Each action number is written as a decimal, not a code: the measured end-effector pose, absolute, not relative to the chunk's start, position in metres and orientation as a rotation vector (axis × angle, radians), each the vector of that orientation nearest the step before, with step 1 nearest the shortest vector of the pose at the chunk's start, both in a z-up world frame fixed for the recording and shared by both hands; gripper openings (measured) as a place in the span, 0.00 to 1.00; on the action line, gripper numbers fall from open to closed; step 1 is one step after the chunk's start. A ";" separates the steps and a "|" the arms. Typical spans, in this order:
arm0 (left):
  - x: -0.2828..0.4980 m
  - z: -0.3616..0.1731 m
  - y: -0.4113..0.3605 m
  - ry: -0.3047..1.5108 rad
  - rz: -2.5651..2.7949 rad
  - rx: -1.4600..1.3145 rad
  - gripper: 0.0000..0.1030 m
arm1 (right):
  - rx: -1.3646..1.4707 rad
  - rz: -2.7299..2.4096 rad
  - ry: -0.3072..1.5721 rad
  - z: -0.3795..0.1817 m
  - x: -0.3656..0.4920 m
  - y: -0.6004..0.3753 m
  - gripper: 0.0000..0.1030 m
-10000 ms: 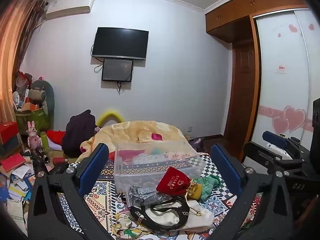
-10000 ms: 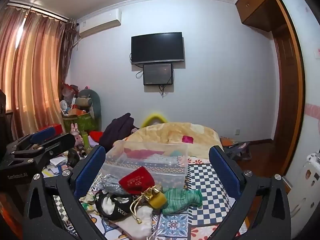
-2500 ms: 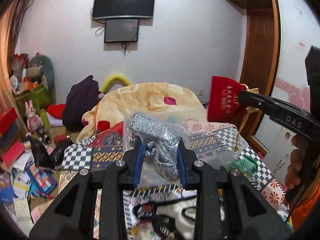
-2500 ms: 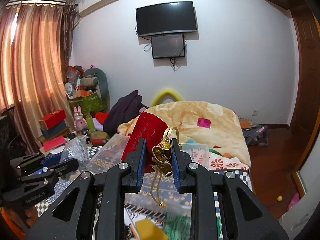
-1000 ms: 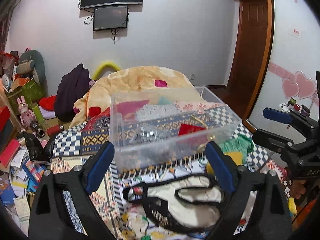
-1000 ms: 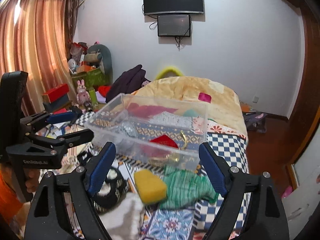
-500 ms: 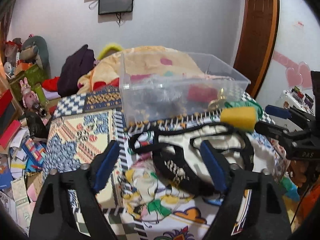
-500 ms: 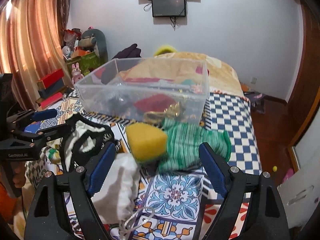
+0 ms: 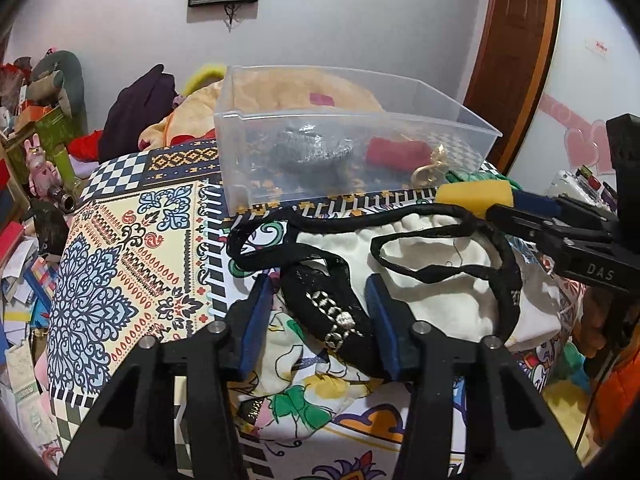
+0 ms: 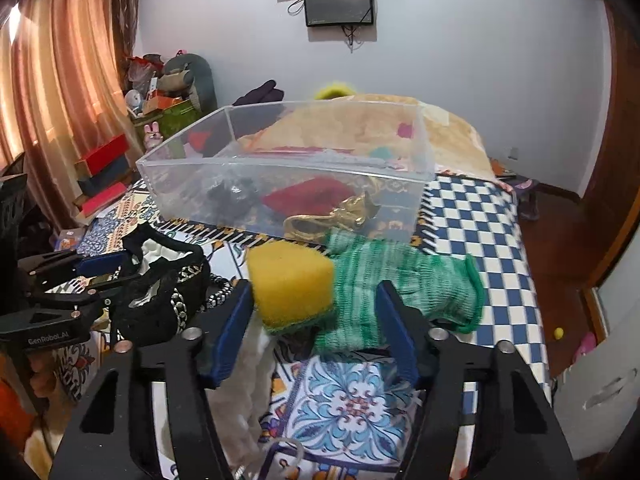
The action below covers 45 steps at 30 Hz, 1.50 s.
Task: Organize soft objects
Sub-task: 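Grasp the yellow sponge with the right gripper while the left gripper grasps the black bag strap, then lower the sponge and black bag into the clear box and release both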
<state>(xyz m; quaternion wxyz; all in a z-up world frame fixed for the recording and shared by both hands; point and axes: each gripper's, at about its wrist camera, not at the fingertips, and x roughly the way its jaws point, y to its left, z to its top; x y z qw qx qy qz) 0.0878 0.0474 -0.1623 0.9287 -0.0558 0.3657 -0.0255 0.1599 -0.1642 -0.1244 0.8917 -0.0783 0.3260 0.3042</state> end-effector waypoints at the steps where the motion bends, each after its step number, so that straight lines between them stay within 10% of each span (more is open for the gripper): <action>1: 0.087 -0.162 0.048 0.749 -0.054 -0.120 0.39 | -0.161 0.638 0.680 -0.125 0.160 -0.163 0.43; 10: 0.078 -0.145 0.047 0.687 -0.043 -0.123 0.17 | -0.166 0.653 0.643 -0.117 0.147 -0.162 0.32; 45: 0.131 -0.012 0.045 0.363 0.034 -0.061 0.15 | -0.093 0.647 0.418 -0.041 0.171 -0.158 0.30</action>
